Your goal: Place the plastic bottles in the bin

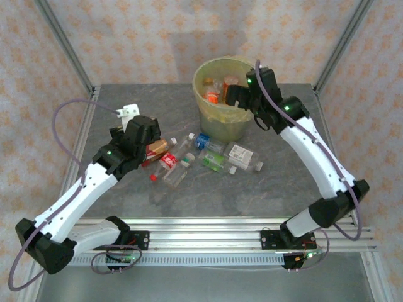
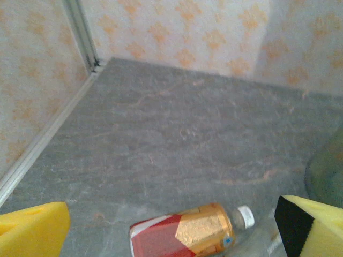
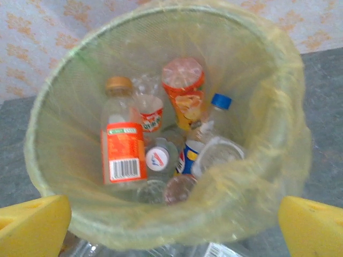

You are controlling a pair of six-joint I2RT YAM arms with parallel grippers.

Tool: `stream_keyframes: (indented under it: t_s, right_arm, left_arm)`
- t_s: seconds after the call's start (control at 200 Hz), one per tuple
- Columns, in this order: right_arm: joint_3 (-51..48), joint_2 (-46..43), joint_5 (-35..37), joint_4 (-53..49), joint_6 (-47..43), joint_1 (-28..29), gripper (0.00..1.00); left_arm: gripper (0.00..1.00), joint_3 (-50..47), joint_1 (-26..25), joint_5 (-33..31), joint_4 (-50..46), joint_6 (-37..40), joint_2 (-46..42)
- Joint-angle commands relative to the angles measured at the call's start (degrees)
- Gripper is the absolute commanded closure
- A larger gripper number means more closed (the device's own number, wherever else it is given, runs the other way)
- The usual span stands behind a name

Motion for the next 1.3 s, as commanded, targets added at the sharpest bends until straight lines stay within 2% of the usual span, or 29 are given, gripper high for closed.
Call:
stream_keyframes:
  t_s: [0.0, 0.085, 0.21, 0.39, 0.601, 0.716, 0.801, 0.901, 1.296]
  right_arm:
    - [-4.7, -5.7, 2.3, 1.0, 0.7, 0.0, 0.01]
    - [-9.3, -9.4, 3.5, -0.1, 1.5, 0.0, 0.01]
    - [-15.1, -15.0, 5.9, -2.0, 3.1, 0.0, 0.01]
    - [-20.7, -20.2, 6.9, -3.9, 4.9, 0.0, 0.01]
    - [-23.3, -20.5, 6.7, -5.5, 6.0, 0.0, 0.01]
    - [-24.2, -20.5, 6.4, -4.7, 6.8, 0.0, 0.01]
    - [-24.5, -20.4, 6.2, -3.9, 7.2, 0.0, 0.01]
    - [-24.5, -20.1, 6.2, -3.3, 7.4, 0.0, 0.01]
    - [-24.2, -18.6, 7.2, -4.0, 7.8, 0.0, 0.01]
  left_arm:
    - [0.0, 3.7, 1.1, 7.1, -3.7, 5.0, 3.4]
    - [0.0, 7.0, 1.5, 9.8, -7.3, 8.5, 7.3]
    - [0.0, 11.1, 2.3, 9.8, -12.5, 13.1, 12.3]
    - [0.02, 13.8, 5.4, 13.9, -17.7, 17.1, 17.6]
    - [0.06, 13.6, 9.0, 16.3, -20.7, 19.5, 21.8]
    - [0.06, 13.7, 9.6, 19.1, -22.2, 22.2, 24.6]
    - [0.06, 13.9, 10.0, 18.9, -22.6, 23.6, 27.5]
    - [0.13, 14.6, 10.8, 20.2, -22.8, 25.2, 31.0]
    - [0.11, 18.0, 12.4, 19.9, -21.6, 26.7, 40.0]
